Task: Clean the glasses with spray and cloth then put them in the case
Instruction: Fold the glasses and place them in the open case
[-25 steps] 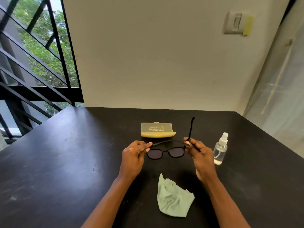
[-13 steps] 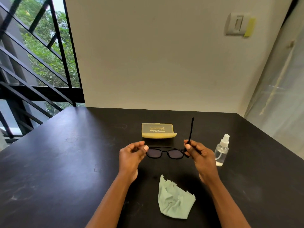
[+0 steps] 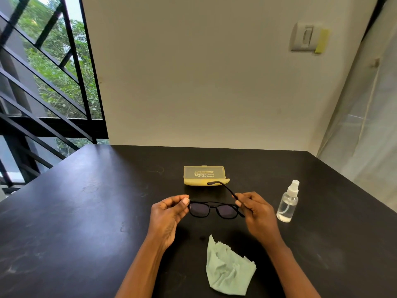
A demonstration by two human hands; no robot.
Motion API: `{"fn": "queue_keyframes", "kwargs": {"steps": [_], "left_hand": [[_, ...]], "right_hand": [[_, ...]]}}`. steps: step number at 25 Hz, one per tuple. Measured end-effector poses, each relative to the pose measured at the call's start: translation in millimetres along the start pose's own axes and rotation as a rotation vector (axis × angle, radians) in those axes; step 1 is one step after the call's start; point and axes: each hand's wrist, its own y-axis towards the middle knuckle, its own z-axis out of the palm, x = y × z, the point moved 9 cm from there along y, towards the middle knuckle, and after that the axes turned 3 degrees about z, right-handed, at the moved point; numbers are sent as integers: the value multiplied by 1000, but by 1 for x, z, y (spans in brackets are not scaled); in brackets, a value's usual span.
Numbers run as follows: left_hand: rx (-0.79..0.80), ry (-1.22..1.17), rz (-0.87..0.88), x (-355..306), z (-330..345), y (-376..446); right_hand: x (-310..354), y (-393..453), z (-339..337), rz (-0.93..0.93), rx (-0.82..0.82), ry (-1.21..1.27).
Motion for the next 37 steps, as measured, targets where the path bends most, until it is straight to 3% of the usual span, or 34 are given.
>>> {"fn": "queue_keyframes", "kwargs": {"steps": [12, 19, 23, 28, 33, 37], "left_hand": [[18, -33, -34, -2, 6, -6], [7, -38, -14, -4, 7, -10], [2, -22, 39, -9, 10, -11], [39, 64, 161, -19, 20, -14], [35, 271, 321, -32, 28, -20], [79, 287, 325, -33, 35, -22]], "right_hand": [[1, -4, 16, -14, 168, -120], [-4, -3, 18, 68, 208, -148], [22, 5, 12, 52, 146, -203], [69, -1, 47, -87, 327, -240], [78, -2, 53, -163, 248, -329], [72, -3, 51, -128, 239, -285]]}}
